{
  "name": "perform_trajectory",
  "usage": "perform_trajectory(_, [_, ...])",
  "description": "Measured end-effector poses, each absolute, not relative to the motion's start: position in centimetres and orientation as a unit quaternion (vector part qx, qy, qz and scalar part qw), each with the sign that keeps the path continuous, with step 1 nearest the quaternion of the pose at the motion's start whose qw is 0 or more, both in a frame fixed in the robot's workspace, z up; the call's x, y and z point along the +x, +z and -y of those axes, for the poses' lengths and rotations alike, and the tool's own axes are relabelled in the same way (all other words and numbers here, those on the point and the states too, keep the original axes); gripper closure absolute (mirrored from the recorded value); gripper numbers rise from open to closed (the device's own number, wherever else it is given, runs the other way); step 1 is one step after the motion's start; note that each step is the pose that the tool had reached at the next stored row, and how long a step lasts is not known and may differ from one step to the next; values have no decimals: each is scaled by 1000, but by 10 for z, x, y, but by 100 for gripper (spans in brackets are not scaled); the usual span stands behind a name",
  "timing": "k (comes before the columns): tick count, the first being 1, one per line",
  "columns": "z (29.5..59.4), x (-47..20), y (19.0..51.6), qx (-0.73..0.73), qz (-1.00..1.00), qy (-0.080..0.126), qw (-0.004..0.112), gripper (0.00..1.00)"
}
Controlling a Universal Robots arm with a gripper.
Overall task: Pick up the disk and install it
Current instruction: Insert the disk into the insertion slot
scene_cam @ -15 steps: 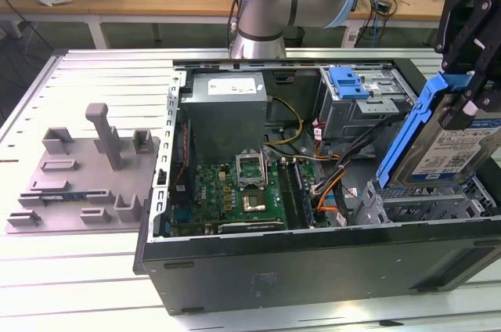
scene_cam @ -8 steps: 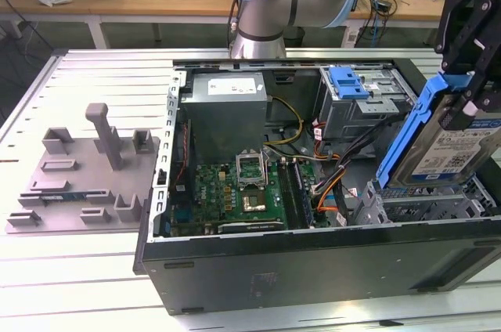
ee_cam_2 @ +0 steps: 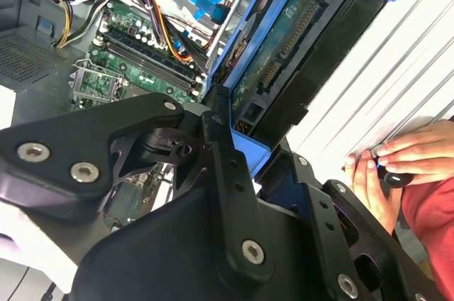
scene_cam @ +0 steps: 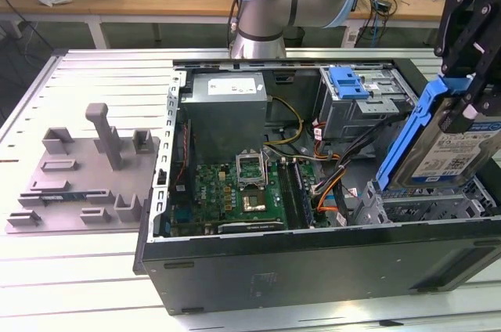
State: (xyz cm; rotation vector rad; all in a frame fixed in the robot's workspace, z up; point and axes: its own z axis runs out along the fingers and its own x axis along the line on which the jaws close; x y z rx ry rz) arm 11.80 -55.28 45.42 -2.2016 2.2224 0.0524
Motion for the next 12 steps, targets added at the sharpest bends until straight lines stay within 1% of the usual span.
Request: perform_trajectory(12, [553, 118, 451, -704, -710, 17, 6, 64])
